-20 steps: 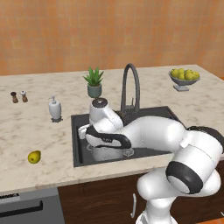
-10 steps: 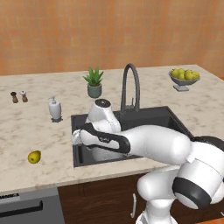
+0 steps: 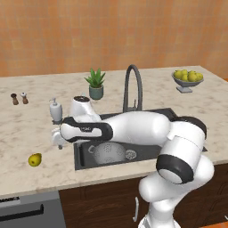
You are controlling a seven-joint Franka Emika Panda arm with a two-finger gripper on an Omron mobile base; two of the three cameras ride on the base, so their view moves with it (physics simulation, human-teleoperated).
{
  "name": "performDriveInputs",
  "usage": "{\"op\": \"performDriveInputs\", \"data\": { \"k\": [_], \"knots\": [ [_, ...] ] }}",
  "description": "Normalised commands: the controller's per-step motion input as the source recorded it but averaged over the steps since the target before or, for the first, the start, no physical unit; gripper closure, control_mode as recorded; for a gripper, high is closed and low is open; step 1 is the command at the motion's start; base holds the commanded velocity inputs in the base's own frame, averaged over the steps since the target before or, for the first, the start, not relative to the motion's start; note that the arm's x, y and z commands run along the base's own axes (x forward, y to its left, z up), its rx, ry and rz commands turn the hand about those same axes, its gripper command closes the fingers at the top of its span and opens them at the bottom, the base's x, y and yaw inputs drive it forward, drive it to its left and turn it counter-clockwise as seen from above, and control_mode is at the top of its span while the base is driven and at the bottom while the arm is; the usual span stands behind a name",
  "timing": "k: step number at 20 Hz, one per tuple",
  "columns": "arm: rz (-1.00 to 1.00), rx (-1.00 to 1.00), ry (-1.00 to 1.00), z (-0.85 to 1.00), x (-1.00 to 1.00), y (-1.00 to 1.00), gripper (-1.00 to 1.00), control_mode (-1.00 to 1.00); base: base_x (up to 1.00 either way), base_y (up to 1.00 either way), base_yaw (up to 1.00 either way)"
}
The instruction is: Put the colander in the sink, put the pear in the colander, and turn on the sink faucet and pour water over the colander.
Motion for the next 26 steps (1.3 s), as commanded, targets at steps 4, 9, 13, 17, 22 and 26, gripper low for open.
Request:
{"op": "performDriveInputs", "data": {
  "k": [4,9,13,17,22,26],
  "knots": [
    [-0.42,0.00,0.02,-0.02,-0.02,0.61,-1.00,-1.00,0.00,0.00,0.00],
    [-0.52,0.09,0.01,-0.16,0.00,0.29,-1.00,-1.00,0.00,0.00,0.00],
    [-0.49,0.12,0.03,-0.06,0.00,0.39,-1.00,-1.00,0.00,0.00,0.00],
    [-0.24,0.15,0.10,-0.13,0.01,0.16,-1.00,-1.00,0.00,0.00,0.00],
    [-0.07,0.08,0.05,-0.23,0.00,0.18,-1.00,-1.00,0.00,0.00,0.00],
    [0.00,0.02,0.04,-0.28,0.13,0.14,-1.00,-1.00,0.00,0.00,0.00]
  ]
}}
